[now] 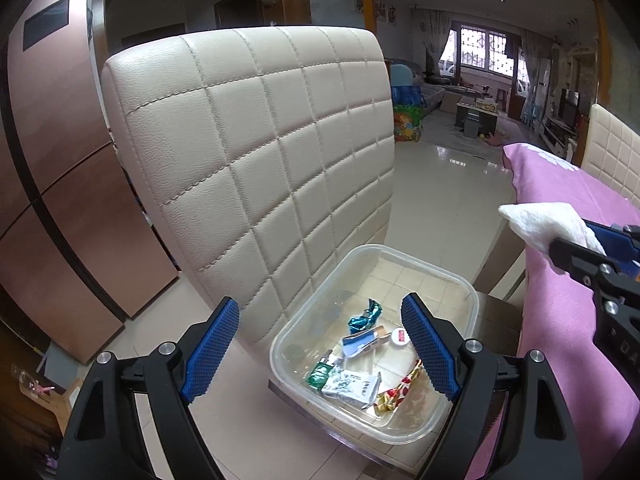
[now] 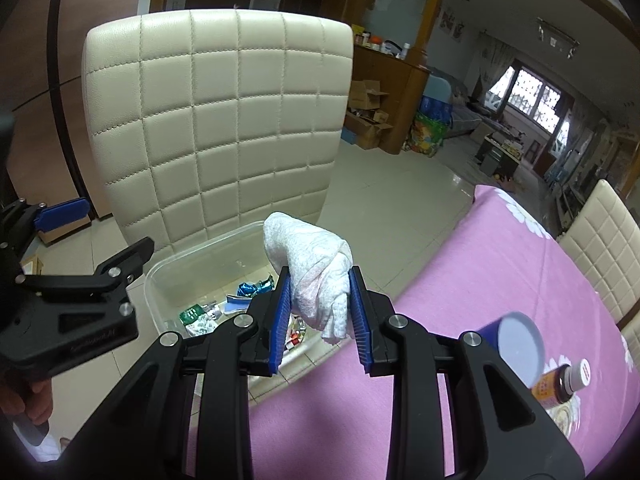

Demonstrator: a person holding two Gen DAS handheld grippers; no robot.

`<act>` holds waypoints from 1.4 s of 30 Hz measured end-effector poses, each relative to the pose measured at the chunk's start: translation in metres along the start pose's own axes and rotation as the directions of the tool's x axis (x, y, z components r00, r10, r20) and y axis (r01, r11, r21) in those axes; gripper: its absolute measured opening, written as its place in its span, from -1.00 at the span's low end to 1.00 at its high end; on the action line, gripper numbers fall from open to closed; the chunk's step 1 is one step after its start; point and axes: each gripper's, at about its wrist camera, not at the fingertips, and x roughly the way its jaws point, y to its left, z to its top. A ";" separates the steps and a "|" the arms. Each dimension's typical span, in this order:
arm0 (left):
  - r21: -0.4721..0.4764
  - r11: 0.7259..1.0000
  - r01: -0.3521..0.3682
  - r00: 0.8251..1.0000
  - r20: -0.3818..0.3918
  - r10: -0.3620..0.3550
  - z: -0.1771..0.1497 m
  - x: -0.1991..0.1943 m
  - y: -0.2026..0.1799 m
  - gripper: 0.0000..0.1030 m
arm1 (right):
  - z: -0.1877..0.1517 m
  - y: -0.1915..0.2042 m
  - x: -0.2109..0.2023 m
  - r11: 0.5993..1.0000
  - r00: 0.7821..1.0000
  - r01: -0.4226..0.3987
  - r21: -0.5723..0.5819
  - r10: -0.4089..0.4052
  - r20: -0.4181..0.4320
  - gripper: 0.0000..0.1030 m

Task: Collect trash
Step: 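Open the right tool to drop the white tissue into the bin, then move both tools back over the table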

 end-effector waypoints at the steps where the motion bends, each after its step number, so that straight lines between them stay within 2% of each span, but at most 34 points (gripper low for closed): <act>1: -0.003 1.000 -0.003 1.000 -0.001 0.003 0.000 0.000 0.003 0.58 | 0.001 0.002 0.003 1.000 1.000 -0.003 -0.003 0.003 -0.003 -0.41; 3: -0.013 1.000 -0.004 1.000 -0.006 0.004 0.000 0.002 0.007 0.58 | 0.005 0.005 0.010 1.000 1.000 -0.005 -0.006 0.005 -0.010 -0.24; 4: -0.017 1.000 -0.006 1.000 -0.009 0.006 0.000 0.003 0.009 0.58 | 0.005 0.006 0.012 1.000 1.000 -0.004 -0.002 0.004 -0.015 0.25; 5: -0.022 1.000 -0.008 1.000 -0.012 0.008 0.000 0.004 0.011 0.58 | 0.007 0.006 0.014 1.000 1.000 0.011 0.011 -0.011 -0.008 0.53; 7: -0.028 1.000 -0.009 1.000 -0.017 0.009 -0.001 0.005 0.013 0.58 | 0.007 0.004 0.013 0.999 0.999 0.032 0.028 -0.033 0.023 0.49; 19: 0.000 1.000 0.022 1.000 -0.019 -0.022 0.000 0.002 -0.003 0.58 | -0.004 -0.011 0.010 0.997 0.998 0.069 0.041 -0.069 -0.014 0.45; 31: 0.121 0.986 0.117 0.993 0.019 -0.120 0.004 -0.031 -0.067 0.58 | -0.029 -0.054 -0.032 0.984 0.989 0.144 0.108 -0.146 0.006 0.46; 36: 0.181 0.967 0.178 0.983 0.016 -0.184 0.000 -0.046 -0.105 0.58 | -0.053 -0.086 -0.052 0.969 0.982 0.186 0.163 -0.187 -0.012 0.48; 39: 0.214 0.947 0.240 0.970 -0.009 -0.244 -0.004 -0.054 -0.132 0.58 | -0.070 -0.110 -0.062 0.954 0.975 0.221 0.203 -0.220 -0.031 0.48; 42: 0.267 0.914 0.305 0.950 -0.021 -0.311 -0.010 -0.065 -0.165 0.58 | -0.092 -0.138 -0.074 0.934 0.965 0.262 0.242 -0.255 -0.060 0.46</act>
